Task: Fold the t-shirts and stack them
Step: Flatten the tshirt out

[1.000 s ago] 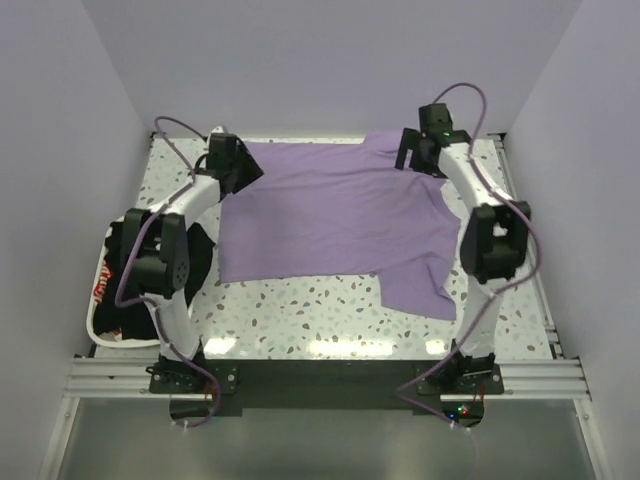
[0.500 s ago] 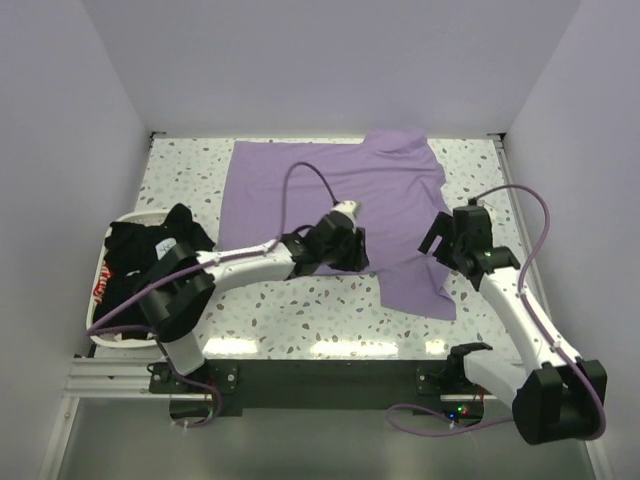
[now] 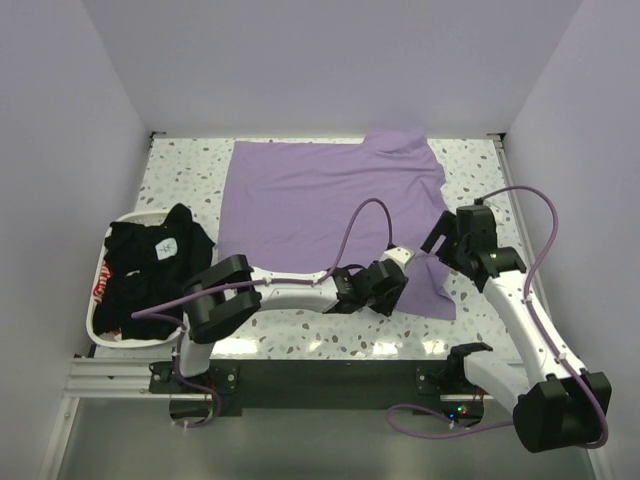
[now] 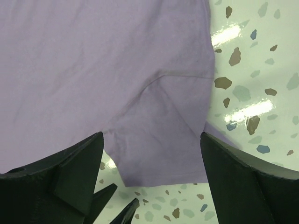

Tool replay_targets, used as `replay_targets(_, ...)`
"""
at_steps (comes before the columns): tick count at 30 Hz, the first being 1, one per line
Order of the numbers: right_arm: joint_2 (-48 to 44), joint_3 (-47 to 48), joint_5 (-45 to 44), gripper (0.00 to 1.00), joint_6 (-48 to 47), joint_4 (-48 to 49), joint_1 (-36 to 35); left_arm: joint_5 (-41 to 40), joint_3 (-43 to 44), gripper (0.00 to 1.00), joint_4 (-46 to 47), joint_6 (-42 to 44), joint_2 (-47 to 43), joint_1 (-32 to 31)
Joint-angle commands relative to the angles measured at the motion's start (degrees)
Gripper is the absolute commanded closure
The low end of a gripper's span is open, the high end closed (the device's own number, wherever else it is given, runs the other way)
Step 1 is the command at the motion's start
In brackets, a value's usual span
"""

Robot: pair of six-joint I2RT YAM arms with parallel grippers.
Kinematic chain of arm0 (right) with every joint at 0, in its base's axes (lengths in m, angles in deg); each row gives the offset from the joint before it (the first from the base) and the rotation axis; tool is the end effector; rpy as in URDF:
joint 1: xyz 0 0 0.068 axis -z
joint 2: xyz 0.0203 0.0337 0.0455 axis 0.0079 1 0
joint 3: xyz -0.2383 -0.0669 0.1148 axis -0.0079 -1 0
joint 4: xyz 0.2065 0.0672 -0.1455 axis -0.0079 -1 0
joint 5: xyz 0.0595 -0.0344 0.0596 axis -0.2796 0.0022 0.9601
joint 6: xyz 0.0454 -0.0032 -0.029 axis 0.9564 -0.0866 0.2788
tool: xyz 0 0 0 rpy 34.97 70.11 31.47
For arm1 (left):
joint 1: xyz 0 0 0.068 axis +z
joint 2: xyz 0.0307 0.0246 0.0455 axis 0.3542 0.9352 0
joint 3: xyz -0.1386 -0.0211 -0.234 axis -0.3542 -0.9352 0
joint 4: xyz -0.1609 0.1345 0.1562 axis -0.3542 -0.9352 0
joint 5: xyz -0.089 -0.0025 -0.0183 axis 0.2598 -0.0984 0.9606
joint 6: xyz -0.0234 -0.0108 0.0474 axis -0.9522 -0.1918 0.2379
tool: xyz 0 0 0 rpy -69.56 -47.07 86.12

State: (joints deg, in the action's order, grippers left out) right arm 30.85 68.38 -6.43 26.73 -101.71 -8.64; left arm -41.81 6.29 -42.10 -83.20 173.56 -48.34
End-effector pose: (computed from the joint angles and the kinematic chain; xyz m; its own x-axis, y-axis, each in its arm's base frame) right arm 0.1987 0.0217 0.2631 -0.5942 0.5132 -0.6193 0.4326 0.8531 0.2918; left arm 0.1558 -0.3892 0.1732 -0.6946 0.2932 -0.6570 0.5845 0.7624 -0.2778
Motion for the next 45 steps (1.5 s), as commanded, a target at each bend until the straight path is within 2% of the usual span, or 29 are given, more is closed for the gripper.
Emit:
replay_targets(1, 0.86, 3.37, -0.29, 0.13, 0.58, 0.34, 0.01, -6.96, 3.29, 0.52, -1.17, 2.68, 1.98, -0.53)
replay_targets(9, 0.95, 2.76, -1.25, 0.13, 0.23, 1.31, 0.1, -10.92, 5.66, 0.52, -0.9, 4.45, 5.93, -0.97)
replay_targets(13, 1.3, 3.02, -1.52, 0.13, -0.03, 1.31, 0.01, -11.71, 5.75, 0.58, -1.78, 4.8, 6.55, -1.76)
replay_targets(16, 1.3, 3.37, -2.22, 0.13, -0.38, 1.14, 0.01, -12.06, 4.79, 0.67, -2.48, 4.27, 6.29, -2.2)
replay_targets(17, 1.47, 3.46, -2.57, 0.13, -0.3, 0.96, 0.1, -12.24, 4.35, 0.75, -2.57, 4.1, 6.12, -2.2)
replay_targets(20, 2.0, 4.25, -2.84, 0.13, -0.65, 0.44, 0.01, -13.2, 2.59, 0.85, -3.54, 2.95, 4.63, -2.2)
replay_targets(25, 2.88, 4.6, -3.63, 0.12, -1.0, -0.09, 0.01, -14.17, -0.83, 0.96, -4.42, 2.34, 1.37, -2.11)
replay_targets(28, 3.32, 4.43, -3.54, 0.12, -1.0, -0.53, 0.1, -14.26, -2.59, 0.99, -4.86, 2.08, -0.21, -1.94)
replay_targets(36, 3.76, 3.11, -2.58, 0.11, 0.66, -2.99, 0.01, -9.17, -6.64, 0.96, -2.13, 2.42, -4.25, -1.15)
replay_targets(39, 5.95, 3.46, -1.0, 0.11, 2.59, -6.5, 0.1, -5.66, -8.04, 0.91, -0.55, 2.34, -6.1, -0.01)
replay_targets(40, 6.74, 3.89, -0.3, 0.11, 2.78, -8.42, 0.19, -4.52, -8.57, 0.83, -0.03, 2.16, -6.62, 0.52)
replay_targets(42, 9.12, 3.64, 3.13, 0.11, 3.3, -9.76, 0.19, -1.18, -9.8, 0.75, 1.38, 1.9, -8.29, 1.83)
replay_targets(43, 9.56, 3.2, 4.27, 0.11, 3.48, -10.02, 0.1, -0.47, -10.15, 0.66, 1.82, 1.72, -9.0, 2.19)
replay_targets(45, 9.56, 0.14, 7.87, 0.11, 4.18, -9.06, 0.1, 1.03, -11.38, 0.61, 2.61, 0.94, -11.19, 3.24)
